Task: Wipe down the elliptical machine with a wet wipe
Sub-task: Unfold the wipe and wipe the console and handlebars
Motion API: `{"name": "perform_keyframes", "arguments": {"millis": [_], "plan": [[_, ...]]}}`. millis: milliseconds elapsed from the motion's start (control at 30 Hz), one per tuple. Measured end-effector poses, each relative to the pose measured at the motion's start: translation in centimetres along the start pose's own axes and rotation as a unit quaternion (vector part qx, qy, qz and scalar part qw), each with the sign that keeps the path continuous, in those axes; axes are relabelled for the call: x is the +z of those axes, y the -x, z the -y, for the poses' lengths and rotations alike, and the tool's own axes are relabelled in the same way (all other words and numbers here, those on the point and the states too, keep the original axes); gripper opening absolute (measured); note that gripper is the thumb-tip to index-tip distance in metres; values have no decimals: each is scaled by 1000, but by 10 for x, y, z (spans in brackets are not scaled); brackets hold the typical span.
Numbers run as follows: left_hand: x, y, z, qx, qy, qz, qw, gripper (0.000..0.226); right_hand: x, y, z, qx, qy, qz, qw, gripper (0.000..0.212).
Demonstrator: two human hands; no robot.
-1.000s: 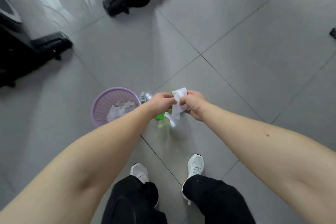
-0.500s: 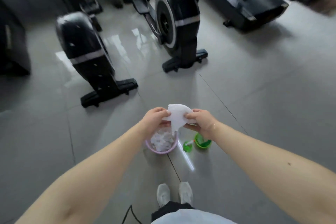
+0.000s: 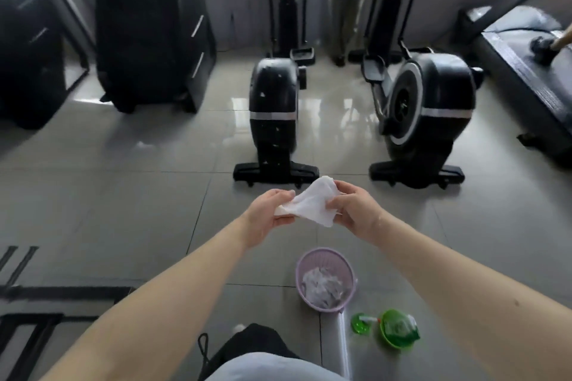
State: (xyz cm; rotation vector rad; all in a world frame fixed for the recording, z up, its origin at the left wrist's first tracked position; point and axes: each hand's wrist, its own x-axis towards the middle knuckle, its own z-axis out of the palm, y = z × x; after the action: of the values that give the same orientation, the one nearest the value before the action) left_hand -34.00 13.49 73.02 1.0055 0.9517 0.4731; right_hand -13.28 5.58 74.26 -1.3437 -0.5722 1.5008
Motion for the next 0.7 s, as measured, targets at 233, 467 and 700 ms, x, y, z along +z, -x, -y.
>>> {"name": "perform_keyframes", "arguments": {"millis": [233,467,700], "plan": [[-114,-29,-23,-13,18,-4,1000,22,97,-93,36,11,192,94,977,56],[-277,-88,-68,-1,95,-90,991,40,228,-249,60,67,226,45,971,65],[-419,-145,-136,76,-24,-195,978,30,347,-372,88,92,177,0,980,81]]}}
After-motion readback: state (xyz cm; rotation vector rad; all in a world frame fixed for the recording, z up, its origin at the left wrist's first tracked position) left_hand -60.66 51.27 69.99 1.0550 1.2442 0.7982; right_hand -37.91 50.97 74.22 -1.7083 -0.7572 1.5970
